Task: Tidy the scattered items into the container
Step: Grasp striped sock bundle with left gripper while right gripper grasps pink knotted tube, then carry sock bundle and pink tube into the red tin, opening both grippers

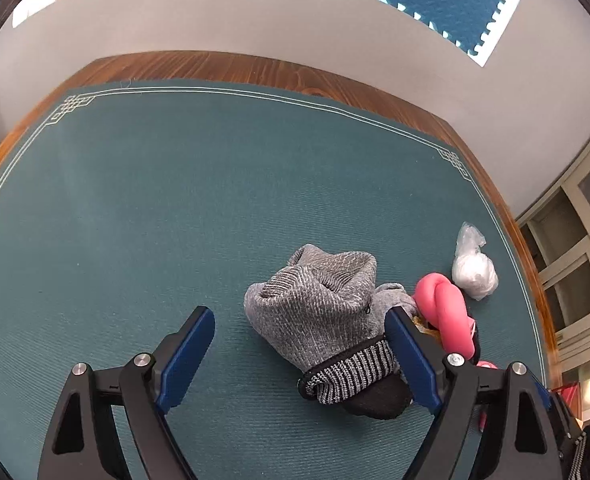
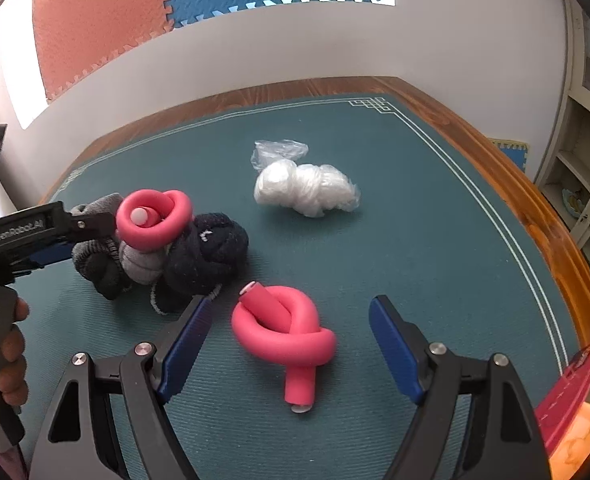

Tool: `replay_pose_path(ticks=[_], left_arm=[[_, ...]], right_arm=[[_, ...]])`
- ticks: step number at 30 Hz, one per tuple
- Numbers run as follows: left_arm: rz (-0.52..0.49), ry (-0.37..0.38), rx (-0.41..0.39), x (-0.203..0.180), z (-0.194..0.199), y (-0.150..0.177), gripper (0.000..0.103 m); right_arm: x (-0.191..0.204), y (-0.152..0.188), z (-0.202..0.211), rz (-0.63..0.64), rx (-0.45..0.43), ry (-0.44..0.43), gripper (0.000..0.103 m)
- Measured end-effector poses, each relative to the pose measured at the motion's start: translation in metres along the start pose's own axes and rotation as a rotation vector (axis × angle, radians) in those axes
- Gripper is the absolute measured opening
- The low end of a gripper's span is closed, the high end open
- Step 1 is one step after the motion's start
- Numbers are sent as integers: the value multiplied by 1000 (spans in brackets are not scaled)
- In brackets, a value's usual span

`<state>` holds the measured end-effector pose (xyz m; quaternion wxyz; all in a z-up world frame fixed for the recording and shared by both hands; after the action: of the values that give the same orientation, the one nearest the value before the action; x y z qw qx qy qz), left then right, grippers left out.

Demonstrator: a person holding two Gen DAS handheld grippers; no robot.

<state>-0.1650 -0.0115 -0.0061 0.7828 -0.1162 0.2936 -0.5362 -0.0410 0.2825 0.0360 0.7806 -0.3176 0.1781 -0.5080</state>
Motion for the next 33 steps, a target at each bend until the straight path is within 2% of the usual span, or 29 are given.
replay_pose_path(ticks=[3,9,14,16,17,19,22,25,27,29,30,33], left_arm=[[-11,-4,2,-3,-2,2,89],[76,89,66,9,-16,1,89],[58,91,36,5,-15,1,88],[43,102,28,1,-14,2,64],[38,102,25,0,-13,2,64],[24,79,12,-3,-11,3,57],[12,64,1,-5,-9,3,51],[10,55,-7,-6,-6,3,49],[10,46,-16,-5,-6,2,49],[14,43,-22,-3,-4,2,49],[16,44,-22,-1,-2,2,49],[18,44,-28,-1,-1,1,49]], right_arm=[[-3,0,0,-9,-1,12,83],[-5,0,1,-19,-7,19,83],[-2,1,-3,-2,7,23,83],[-1,1,-4,4,11,27,83],[0,0,-5,6,13,29,83],[-1,1,-5,8,16,33,83],[0,2,-5,18,23,39,83],[2,3,-8,33,34,53,83],[3,3,-9,43,38,59,77],[4,3,-10,46,44,63,60],[5,4,-11,48,47,64,57],[2,3,-11,43,46,68,57]])
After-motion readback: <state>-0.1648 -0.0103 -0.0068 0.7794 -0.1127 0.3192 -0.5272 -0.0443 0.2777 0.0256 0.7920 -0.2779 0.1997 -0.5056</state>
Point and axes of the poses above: each gripper's, at about its wrist camera, not at the fingertips, and z roughly against the way its jaws point, x to its left, y to its underside, the point moved 2 cm from there along -z, roughly the way its jaws point, and after that the axes turned 6 degrees about z, right-handed, at the moved point
